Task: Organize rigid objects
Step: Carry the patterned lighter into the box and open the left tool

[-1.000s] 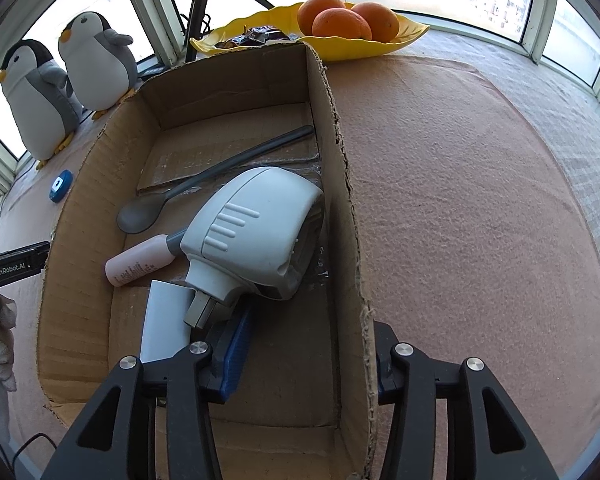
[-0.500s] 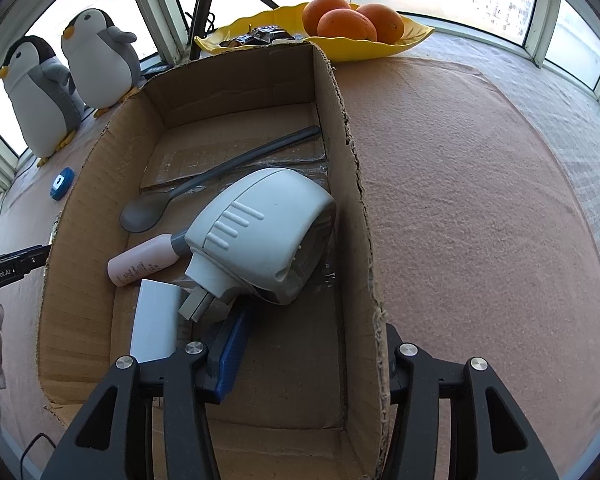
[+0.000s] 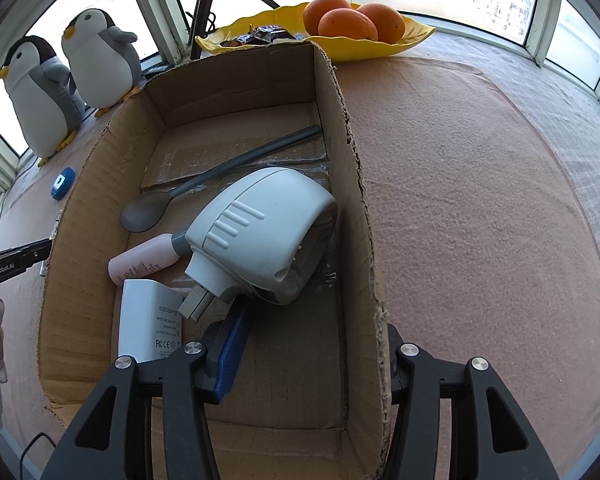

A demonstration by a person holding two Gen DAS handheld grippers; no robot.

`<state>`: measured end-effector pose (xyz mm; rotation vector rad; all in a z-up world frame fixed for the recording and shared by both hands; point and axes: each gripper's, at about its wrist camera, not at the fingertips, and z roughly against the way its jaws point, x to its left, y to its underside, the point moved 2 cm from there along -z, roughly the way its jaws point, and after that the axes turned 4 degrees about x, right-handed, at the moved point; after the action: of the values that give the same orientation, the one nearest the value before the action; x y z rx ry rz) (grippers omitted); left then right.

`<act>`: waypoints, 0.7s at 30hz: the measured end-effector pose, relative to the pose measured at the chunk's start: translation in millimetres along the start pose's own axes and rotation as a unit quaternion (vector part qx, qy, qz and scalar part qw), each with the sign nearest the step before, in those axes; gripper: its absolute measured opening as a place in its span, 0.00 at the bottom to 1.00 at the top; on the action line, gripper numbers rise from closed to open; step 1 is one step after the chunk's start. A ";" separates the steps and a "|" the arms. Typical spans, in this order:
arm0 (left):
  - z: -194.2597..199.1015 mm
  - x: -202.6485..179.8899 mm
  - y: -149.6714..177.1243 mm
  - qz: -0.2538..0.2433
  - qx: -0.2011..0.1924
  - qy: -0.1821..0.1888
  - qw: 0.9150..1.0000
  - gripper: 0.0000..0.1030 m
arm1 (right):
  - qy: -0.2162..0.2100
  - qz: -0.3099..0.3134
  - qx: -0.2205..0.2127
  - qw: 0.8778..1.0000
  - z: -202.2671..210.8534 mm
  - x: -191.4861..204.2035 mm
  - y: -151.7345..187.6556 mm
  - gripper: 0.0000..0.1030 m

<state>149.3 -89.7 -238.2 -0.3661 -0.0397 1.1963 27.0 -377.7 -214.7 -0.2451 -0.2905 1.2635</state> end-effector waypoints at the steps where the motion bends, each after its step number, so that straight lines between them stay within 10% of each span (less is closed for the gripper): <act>1: 1.0 1.0 0.5 0.004 -0.001 0.005 1.000 0.21 | 0.000 0.000 0.000 1.000 0.0 0.1 0.0 0.46; 21: 55.3 -10.6 -11.1 0.011 -0.053 0.064 0.997 0.21 | 0.001 0.000 0.000 1.000 0.1 0.1 -0.2 0.46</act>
<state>143.1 -88.7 -181.2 -0.5360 0.0121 1.1926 27.2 -377.6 -214.6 -0.2470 -0.2888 1.2639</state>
